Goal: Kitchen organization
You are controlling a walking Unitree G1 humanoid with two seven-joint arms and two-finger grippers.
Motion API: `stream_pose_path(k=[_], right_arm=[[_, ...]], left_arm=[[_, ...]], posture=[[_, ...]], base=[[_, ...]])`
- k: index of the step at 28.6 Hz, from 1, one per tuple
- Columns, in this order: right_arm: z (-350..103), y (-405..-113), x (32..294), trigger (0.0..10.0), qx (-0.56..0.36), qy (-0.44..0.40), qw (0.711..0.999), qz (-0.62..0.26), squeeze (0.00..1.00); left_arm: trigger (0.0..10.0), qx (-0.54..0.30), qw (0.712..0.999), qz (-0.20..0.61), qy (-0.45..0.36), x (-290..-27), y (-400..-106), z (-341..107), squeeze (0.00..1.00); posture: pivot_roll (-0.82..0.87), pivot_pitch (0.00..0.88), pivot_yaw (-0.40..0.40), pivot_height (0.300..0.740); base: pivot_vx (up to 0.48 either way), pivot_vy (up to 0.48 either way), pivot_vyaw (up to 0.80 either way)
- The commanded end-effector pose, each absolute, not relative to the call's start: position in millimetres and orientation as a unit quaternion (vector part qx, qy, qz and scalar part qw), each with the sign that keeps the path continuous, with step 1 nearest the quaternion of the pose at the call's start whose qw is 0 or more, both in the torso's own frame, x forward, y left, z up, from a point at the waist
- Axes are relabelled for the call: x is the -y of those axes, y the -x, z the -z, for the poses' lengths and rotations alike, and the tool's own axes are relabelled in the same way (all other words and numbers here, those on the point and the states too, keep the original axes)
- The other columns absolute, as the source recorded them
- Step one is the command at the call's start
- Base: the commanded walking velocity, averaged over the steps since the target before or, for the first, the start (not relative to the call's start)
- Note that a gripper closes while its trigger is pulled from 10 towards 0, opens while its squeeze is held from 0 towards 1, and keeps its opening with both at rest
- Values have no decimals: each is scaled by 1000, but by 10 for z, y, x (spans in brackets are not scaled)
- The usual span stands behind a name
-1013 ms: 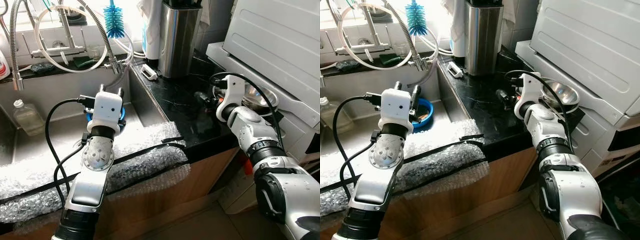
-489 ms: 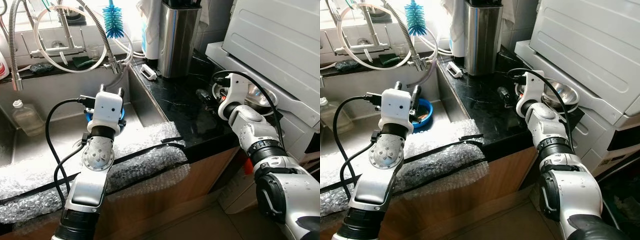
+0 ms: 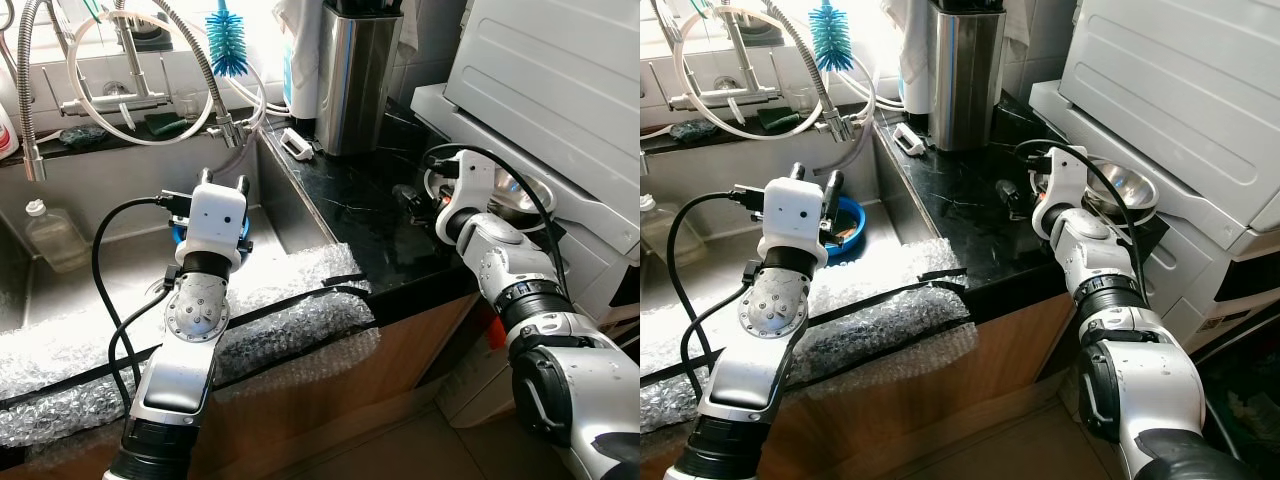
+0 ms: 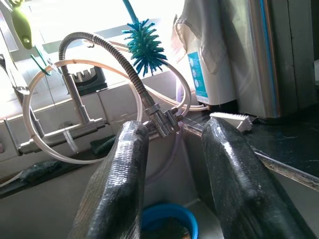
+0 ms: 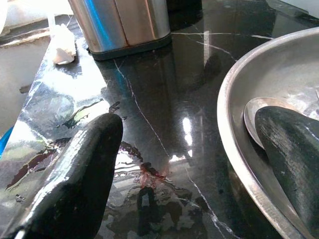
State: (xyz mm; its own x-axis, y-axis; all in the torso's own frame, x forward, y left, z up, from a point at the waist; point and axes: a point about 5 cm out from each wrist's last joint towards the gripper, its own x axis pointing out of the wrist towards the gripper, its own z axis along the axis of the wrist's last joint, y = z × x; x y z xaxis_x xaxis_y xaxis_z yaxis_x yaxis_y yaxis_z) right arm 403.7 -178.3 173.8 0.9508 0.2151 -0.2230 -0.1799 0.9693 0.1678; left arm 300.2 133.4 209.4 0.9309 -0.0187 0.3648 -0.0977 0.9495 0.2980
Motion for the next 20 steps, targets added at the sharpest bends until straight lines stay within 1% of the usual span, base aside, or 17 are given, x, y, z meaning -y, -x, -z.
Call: stream_pose_path(k=[1,9,13,19,20], right_arm=[[-1727,-4031,1802,10000,-127,-79,984,-99,0],[-1722,-4020,1684,10000,-127,-79,979,-140,0],[-1725,-4019,1659,10000,-127,-79,978,-147,0],[-1719,-4007,1556,10000,-123,-80,974,-175,0],[-1708,-3995,1506,10000,-123,-82,971,-187,0]], left_arm=[[10000,187,968,-11,-165,-1295,-3007,-2118,0],[10000,189,968,-9,-167,-1287,-3012,-2126,0],[10000,189,967,-10,-168,-1288,-3013,-2127,0],[10000,190,967,-9,-169,-1287,-3014,-2129,0],[10000,190,967,-9,-170,-1288,-3014,-2130,0]], posture=[[5,0,-54,740],[6,0,-55,740],[6,0,-55,740],[7,0,-57,740],[6,0,-57,740]], base=[[0,0,0],[0,0,0],[0,0,0],[0,0,0],[0,0,0]])
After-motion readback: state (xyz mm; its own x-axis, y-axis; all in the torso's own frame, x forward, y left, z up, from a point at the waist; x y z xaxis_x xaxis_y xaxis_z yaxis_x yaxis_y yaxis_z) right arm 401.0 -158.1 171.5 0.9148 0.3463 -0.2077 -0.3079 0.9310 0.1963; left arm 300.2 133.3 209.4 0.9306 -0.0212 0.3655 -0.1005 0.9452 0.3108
